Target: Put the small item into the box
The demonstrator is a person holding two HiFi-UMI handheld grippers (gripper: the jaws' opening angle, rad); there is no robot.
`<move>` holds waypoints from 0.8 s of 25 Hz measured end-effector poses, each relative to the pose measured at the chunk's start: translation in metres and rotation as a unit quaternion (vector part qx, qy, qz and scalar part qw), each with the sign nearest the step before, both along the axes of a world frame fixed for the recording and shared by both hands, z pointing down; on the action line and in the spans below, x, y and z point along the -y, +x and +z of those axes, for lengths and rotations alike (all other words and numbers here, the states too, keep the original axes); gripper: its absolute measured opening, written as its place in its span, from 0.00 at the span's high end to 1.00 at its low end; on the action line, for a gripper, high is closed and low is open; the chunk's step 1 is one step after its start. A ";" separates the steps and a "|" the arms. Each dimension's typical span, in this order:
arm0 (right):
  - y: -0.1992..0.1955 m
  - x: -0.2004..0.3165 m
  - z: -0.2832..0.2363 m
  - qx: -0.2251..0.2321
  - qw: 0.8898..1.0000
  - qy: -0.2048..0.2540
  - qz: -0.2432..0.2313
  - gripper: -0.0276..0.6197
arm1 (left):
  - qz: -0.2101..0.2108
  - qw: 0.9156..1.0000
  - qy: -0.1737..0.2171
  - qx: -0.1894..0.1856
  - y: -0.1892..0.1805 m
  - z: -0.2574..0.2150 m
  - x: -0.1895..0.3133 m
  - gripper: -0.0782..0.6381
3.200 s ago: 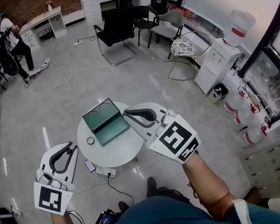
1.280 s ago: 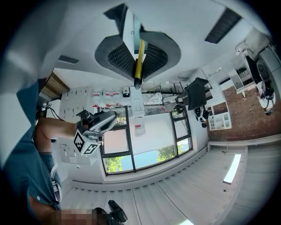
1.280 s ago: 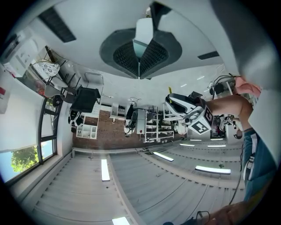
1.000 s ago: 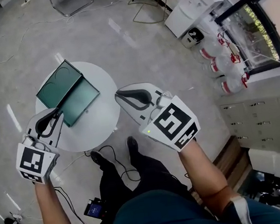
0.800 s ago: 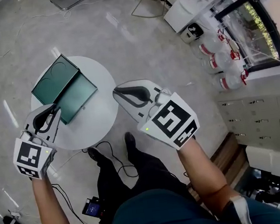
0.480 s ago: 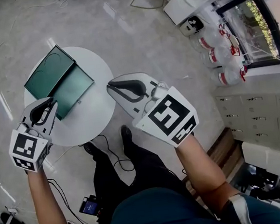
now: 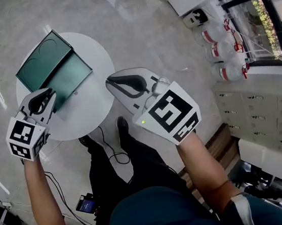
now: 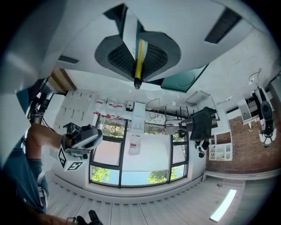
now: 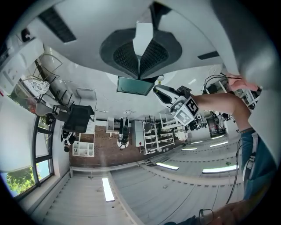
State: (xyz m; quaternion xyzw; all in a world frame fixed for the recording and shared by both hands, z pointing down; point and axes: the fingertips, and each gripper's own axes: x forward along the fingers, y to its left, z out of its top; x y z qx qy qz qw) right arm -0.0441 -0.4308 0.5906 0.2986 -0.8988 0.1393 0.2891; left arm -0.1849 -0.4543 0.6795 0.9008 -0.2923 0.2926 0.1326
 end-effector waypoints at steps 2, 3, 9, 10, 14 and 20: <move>-0.003 -0.002 0.005 -0.001 1.000 -0.004 -0.001 0.90 | -0.002 1.000 -0.008 0.001 -0.003 0.010 -0.001 0.81; -0.003 -0.001 0.008 -0.001 1.000 -0.006 -0.001 0.90 | -0.003 1.000 -0.012 0.002 -0.004 0.014 0.000 0.81; -0.005 -0.002 0.025 -0.004 1.000 -0.018 -0.001 0.90 | -0.008 0.999 -0.035 0.001 -0.002 0.038 0.002 0.81; -0.004 0.000 0.030 -0.004 1.000 -0.020 -0.001 0.90 | -0.007 0.999 -0.037 0.002 -0.001 0.045 0.004 0.81; 0.001 0.010 0.049 -0.007 1.000 -0.028 0.001 0.90 | -0.007 0.999 -0.046 0.005 0.003 0.067 0.020 0.81; 0.001 0.005 0.054 -0.008 0.999 -0.036 0.002 0.90 | -0.002 0.998 -0.056 0.015 0.003 0.081 0.017 0.80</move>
